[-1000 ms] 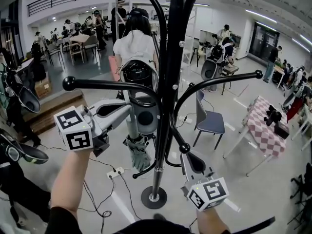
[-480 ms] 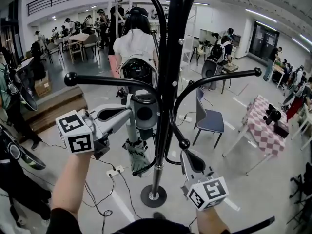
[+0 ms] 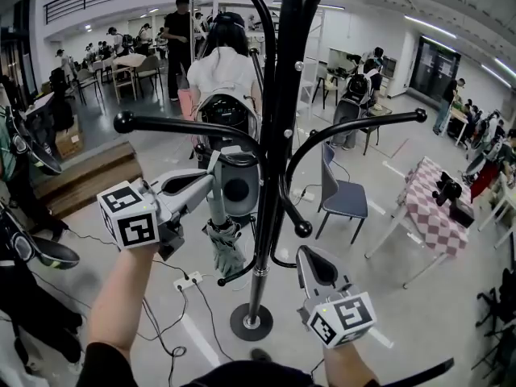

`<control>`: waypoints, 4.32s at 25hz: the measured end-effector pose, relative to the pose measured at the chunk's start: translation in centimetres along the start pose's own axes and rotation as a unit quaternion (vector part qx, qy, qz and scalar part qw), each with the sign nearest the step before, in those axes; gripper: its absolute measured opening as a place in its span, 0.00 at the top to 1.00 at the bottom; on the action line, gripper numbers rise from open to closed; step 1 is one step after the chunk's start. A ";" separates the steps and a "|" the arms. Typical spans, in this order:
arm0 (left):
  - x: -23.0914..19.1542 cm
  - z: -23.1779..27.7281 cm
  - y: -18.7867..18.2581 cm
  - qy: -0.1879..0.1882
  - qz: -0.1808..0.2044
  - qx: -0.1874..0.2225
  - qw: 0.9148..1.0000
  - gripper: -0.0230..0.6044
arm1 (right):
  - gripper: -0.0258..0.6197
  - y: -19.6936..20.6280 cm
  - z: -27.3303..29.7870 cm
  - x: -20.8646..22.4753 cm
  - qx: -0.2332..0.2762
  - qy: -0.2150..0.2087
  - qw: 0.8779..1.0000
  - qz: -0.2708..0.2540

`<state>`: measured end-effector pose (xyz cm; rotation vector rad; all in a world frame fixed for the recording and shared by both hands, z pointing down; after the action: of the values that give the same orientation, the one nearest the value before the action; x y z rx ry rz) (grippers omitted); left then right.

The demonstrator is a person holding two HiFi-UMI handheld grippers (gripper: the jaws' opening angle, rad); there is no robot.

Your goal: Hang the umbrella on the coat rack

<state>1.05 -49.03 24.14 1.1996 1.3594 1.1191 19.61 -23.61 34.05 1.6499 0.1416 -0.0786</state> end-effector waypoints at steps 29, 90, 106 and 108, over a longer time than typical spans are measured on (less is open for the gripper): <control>0.4 0.8 1.1 -0.036 -0.015 0.021 0.999 0.95 | 0.95 -1.0 -3.6 -1.4 0.000 0.006 1.000 -0.014; 22.1 -8.8 14.8 -0.194 -0.034 0.000 0.980 0.95 | 0.95 -1.1 -8.4 -5.5 -0.018 -0.094 0.995 -0.011; 23.1 -6.2 16.0 -0.235 -0.026 -0.011 0.972 0.95 | 0.95 0.5 -8.9 -3.3 -0.018 -0.105 0.994 -0.017; 23.1 -6.2 16.0 -0.235 -0.031 -0.011 0.971 0.95 | 0.95 0.3 -8.9 -3.3 -0.015 -0.106 0.994 -0.014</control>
<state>-4.52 -24.79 38.65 1.2968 1.0084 0.7389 16.09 -14.96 35.57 1.5998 0.0046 -0.2703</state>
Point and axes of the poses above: the fingertips, and each gripper's own axes: z forward along the fingers, x to its right, y out of its underside, the point moved 9 cm from there along -z, backward along the fingers, and after that the axes turned 5 degrees about -z, right-handed, at the moved point
